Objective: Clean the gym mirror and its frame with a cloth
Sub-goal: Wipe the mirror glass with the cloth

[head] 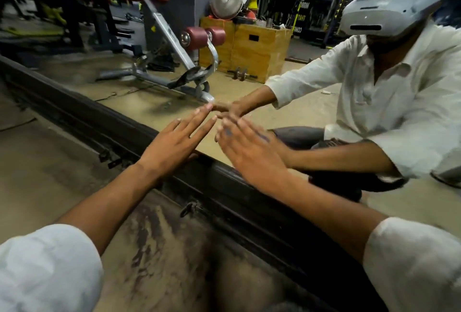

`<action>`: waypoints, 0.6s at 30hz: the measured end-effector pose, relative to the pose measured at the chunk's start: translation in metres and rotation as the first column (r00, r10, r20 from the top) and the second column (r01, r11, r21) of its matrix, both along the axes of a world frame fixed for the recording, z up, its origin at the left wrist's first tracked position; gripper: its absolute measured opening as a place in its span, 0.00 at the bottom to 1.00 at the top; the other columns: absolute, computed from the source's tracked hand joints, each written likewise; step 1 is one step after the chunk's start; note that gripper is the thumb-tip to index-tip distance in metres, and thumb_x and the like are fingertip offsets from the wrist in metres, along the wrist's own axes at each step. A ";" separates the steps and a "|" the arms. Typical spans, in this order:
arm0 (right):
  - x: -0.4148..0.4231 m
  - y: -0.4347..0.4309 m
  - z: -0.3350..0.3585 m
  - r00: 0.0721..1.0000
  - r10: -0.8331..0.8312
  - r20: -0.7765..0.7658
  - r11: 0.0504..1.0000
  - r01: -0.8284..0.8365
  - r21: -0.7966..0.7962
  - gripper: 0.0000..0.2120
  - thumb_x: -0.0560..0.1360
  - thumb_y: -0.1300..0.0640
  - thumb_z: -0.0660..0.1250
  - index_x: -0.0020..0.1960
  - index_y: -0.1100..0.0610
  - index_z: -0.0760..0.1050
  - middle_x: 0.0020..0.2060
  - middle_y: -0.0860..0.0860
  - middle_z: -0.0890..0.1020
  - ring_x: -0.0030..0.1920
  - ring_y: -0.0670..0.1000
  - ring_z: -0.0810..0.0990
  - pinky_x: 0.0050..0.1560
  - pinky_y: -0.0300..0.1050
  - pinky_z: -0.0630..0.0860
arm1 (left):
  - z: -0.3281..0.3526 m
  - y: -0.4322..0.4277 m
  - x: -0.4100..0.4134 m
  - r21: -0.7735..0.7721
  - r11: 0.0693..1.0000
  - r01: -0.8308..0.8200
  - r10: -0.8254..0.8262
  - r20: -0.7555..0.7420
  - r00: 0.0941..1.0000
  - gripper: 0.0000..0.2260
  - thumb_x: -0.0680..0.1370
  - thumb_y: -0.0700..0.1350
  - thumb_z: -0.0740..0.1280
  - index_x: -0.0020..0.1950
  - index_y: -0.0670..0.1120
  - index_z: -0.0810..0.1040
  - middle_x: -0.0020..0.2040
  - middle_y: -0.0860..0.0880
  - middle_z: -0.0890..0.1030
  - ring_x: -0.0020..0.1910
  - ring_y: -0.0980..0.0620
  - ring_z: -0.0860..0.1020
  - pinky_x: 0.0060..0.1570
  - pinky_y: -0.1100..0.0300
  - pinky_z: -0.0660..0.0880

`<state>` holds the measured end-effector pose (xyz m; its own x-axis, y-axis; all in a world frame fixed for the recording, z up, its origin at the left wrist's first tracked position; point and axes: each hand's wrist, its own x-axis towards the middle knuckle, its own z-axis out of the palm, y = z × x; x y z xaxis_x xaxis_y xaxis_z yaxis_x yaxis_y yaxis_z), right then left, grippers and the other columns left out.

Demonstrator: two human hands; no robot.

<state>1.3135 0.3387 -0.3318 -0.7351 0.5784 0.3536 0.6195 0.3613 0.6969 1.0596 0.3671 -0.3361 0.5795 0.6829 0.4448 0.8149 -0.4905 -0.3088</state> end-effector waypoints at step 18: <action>0.002 -0.009 -0.065 0.999 0.004 0.053 0.953 0.012 -0.303 0.33 0.85 0.57 0.51 0.83 0.66 0.38 0.83 0.66 0.40 0.82 0.66 0.34 0.74 0.63 0.25 | -0.023 0.015 -0.008 -0.102 0.991 -0.092 0.112 0.210 0.971 0.53 0.75 0.58 0.77 0.88 0.45 0.46 0.87 0.40 0.44 0.84 0.37 0.60 0.77 0.38 0.68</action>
<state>1.3151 0.3293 -0.3968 -0.7452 0.6555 0.1225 0.5871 0.5577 0.5868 1.0515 0.3822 -0.3587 0.4028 0.7765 0.4845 0.9043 -0.4196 -0.0794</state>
